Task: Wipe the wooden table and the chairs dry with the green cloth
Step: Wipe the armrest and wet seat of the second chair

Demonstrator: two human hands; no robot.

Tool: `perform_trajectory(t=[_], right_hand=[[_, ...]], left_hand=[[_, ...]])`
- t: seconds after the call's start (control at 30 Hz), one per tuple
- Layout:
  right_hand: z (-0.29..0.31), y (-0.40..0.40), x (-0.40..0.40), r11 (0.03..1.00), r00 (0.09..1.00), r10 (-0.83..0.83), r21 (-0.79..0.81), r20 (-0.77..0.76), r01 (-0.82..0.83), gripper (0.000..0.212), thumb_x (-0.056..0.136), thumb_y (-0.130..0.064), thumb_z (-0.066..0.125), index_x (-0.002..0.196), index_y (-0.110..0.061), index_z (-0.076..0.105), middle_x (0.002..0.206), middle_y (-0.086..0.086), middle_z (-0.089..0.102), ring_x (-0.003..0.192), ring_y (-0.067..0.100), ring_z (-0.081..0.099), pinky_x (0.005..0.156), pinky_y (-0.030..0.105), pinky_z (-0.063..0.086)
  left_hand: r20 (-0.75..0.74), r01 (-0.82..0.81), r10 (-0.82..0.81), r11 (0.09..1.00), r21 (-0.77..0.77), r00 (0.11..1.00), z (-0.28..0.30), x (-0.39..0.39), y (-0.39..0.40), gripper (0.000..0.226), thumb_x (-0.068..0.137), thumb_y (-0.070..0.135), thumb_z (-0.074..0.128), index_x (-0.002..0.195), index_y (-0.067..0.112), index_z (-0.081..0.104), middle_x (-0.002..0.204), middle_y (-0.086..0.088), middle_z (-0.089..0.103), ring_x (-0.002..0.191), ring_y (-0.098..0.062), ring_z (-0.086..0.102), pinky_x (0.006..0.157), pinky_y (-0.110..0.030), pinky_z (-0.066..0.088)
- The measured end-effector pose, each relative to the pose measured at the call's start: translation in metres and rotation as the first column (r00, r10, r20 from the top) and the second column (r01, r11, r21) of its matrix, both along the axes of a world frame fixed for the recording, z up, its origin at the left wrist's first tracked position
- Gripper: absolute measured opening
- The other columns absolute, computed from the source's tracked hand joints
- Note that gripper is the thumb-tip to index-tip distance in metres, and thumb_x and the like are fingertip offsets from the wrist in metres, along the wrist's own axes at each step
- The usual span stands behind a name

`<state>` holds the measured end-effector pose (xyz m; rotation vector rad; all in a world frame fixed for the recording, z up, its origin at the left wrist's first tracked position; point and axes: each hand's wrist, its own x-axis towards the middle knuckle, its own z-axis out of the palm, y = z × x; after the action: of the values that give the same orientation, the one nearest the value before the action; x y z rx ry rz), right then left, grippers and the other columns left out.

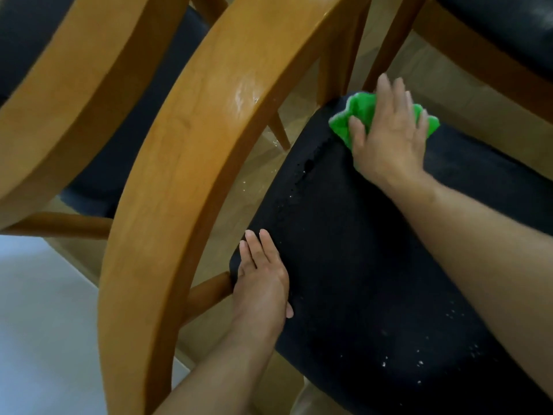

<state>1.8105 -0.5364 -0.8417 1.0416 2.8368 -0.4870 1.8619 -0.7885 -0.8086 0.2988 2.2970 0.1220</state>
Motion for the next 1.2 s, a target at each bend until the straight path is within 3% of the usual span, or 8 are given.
perform_trajectory(t=[0.1, 0.2, 0.43, 0.6, 0.7, 0.83, 1.07, 1.2], right_hand=[[0.001, -0.034, -0.015, 0.995, 0.997, -0.080, 0.063, -0.014, 0.081, 0.055, 0.097, -0.042, 0.036, 0.145, -0.015, 0.036, 0.156, 0.013, 0.026, 0.145, 0.034, 0.018, 0.116, 0.057, 0.005], [0.005, -0.097, 0.007, 0.979, 0.981, 0.192, 0.082, -0.040, -0.189, 0.054, 0.095, -0.042, 0.037, 0.144, -0.021, 0.036, 0.157, 0.011, 0.024, 0.145, 0.034, 0.015, 0.112, 0.053, -0.001], [0.007, -0.089, 0.030, 0.703, 0.704, 0.709, -0.034, -0.035, -0.710, 0.050, 0.095, -0.049, 0.028, 0.140, -0.034, 0.043, 0.155, -0.004, 0.032, 0.146, 0.020, 0.018, 0.115, 0.048, 0.004], [0.003, -0.020, -0.010, 0.986, 0.985, 0.169, 0.020, -0.041, -0.168, 0.048, 0.097, -0.046, 0.033, 0.141, -0.028, 0.040, 0.155, 0.003, 0.031, 0.145, 0.027, 0.018, 0.114, 0.054, 0.010], [0.004, -0.058, -0.018, 0.997, 0.998, 0.056, 0.058, -0.004, -0.056, 0.048, 0.098, -0.043, 0.032, 0.142, -0.025, 0.040, 0.158, 0.007, 0.024, 0.146, 0.032, 0.012, 0.114, 0.057, 0.004], [0.008, -0.126, 0.012, 0.897, 0.897, 0.442, -0.006, -0.025, -0.443, 0.043, 0.096, -0.040, 0.032, 0.134, -0.030, 0.049, 0.156, 0.001, 0.029, 0.147, 0.026, 0.009, 0.113, 0.053, -0.005], [0.011, -0.117, 0.032, 0.756, 0.758, 0.653, -0.062, -0.015, -0.652, 0.052, 0.096, -0.047, 0.021, 0.141, -0.033, 0.040, 0.157, -0.003, 0.028, 0.147, 0.020, 0.012, 0.115, 0.049, 0.001], [0.001, -0.100, 0.001, 0.907, 0.908, 0.420, 0.028, 0.008, -0.420, 0.048, 0.097, -0.044, 0.029, 0.138, -0.026, 0.045, 0.157, 0.005, 0.027, 0.147, 0.028, 0.012, 0.114, 0.056, 0.003]], left_hand=[[0.056, -0.054, 0.051, 0.997, 0.063, 0.997, -0.008, -0.002, 0.001, 0.118, 0.081, 0.015, 0.073, 0.142, 0.006, -0.028, 0.150, -0.009, -0.033, 0.140, -0.028, -0.025, 0.114, -0.035, -0.002], [0.183, -0.038, 0.023, 0.996, 0.076, 0.983, -0.008, -0.008, 0.000, 0.154, 0.049, 0.037, 0.090, 0.139, 0.001, -0.030, 0.141, -0.017, -0.041, 0.121, -0.020, -0.038, 0.090, -0.013, -0.030], [0.154, -0.054, 0.036, 0.992, 0.118, 0.987, -0.002, -0.005, 0.001, 0.152, 0.050, 0.035, 0.089, 0.139, 0.001, -0.029, 0.140, -0.014, -0.041, 0.121, -0.019, -0.038, 0.087, -0.010, -0.031], [0.206, -0.091, 0.032, 0.955, 0.282, 0.978, 0.003, -0.011, -0.001, 0.167, 0.027, 0.059, 0.082, 0.138, -0.006, -0.024, 0.137, -0.011, -0.040, 0.127, -0.022, -0.037, 0.085, 0.000, -0.027], [0.194, -0.035, -0.009, 0.974, 0.222, 0.981, 0.002, -0.009, 0.000, 0.160, 0.040, 0.045, 0.090, 0.139, -0.005, -0.025, 0.140, -0.016, -0.041, 0.120, -0.021, -0.039, 0.080, -0.001, -0.031], [0.143, 0.008, -0.013, 0.999, 0.034, 0.990, 0.004, -0.006, 0.006, 0.152, 0.051, 0.026, 0.091, 0.139, 0.000, -0.030, 0.134, -0.011, -0.043, 0.132, -0.025, -0.033, 0.100, -0.018, -0.023], [0.042, 0.123, -0.116, 0.956, -0.265, 0.992, 0.020, 0.014, 0.006, 0.121, 0.080, 0.021, 0.074, 0.135, -0.005, -0.030, 0.148, -0.026, -0.029, 0.141, -0.037, -0.016, 0.115, -0.039, 0.003], [0.108, 0.142, -0.112, 0.932, -0.333, 0.988, 0.021, 0.027, 0.013, 0.088, 0.096, 0.018, 0.052, 0.141, -0.006, -0.020, 0.152, -0.028, -0.017, 0.143, -0.039, -0.006, 0.115, -0.043, 0.011]])
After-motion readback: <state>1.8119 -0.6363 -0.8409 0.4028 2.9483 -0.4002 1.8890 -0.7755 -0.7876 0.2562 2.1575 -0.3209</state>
